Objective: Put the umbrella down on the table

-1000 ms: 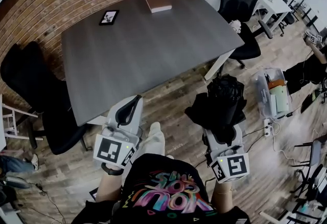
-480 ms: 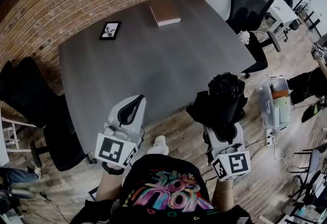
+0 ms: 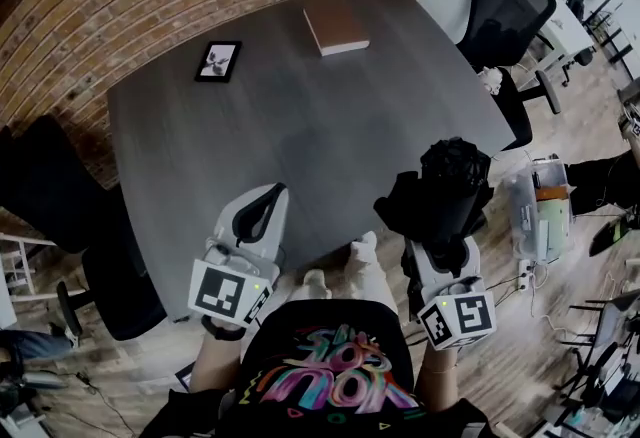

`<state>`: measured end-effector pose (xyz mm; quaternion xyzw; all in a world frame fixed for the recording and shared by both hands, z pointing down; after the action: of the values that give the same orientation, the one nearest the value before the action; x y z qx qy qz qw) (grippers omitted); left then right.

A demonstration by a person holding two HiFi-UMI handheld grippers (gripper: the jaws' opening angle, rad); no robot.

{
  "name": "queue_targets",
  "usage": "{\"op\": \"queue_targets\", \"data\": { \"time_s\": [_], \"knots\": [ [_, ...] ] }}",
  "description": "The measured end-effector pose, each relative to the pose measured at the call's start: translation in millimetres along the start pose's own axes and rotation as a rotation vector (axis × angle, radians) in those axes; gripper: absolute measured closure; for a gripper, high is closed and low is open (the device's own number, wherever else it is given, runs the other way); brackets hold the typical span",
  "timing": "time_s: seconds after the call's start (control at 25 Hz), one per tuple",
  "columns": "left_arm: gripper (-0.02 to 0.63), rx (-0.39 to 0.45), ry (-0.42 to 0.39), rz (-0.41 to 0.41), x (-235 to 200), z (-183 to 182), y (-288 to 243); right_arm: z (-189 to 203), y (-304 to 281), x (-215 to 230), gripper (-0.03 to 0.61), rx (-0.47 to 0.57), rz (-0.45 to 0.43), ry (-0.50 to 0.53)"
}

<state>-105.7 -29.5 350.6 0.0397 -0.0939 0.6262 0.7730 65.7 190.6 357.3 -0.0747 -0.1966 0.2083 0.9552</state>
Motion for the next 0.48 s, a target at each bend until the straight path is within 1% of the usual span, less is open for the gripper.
{"op": "queue_targets", "data": {
  "time_s": [0.2, 0.4, 0.48],
  "knots": [
    [0.615, -0.017, 0.013, -0.061, -23.1, 6.9, -20.9, -11.7, -39.7, 11.3, 0.319, -0.032, -0.039, 0.009],
    [0.615, -0.043, 0.02, -0.145, -37.8, 12.7, -45.7, -27.5, -93.0, 28.3, 0.319, -0.073, -0.129, 0.035],
    [0.615, -0.056, 0.028, -0.191, -45.5, 13.8, -55.7, -35.3, -118.4, 33.7, 0.319, -0.087, -0.171, 0.035]
  ]
}}
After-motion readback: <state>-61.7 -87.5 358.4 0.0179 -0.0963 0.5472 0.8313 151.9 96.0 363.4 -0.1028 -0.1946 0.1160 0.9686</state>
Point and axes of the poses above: the fingertips, and each gripper's own axes: y backward along the fingers, x to its right, z out of its underside, the point moved 6 cm from there along y, backward along the fingers, and after that the axes turned 14 degrees about -y, right-handed, at the moved point
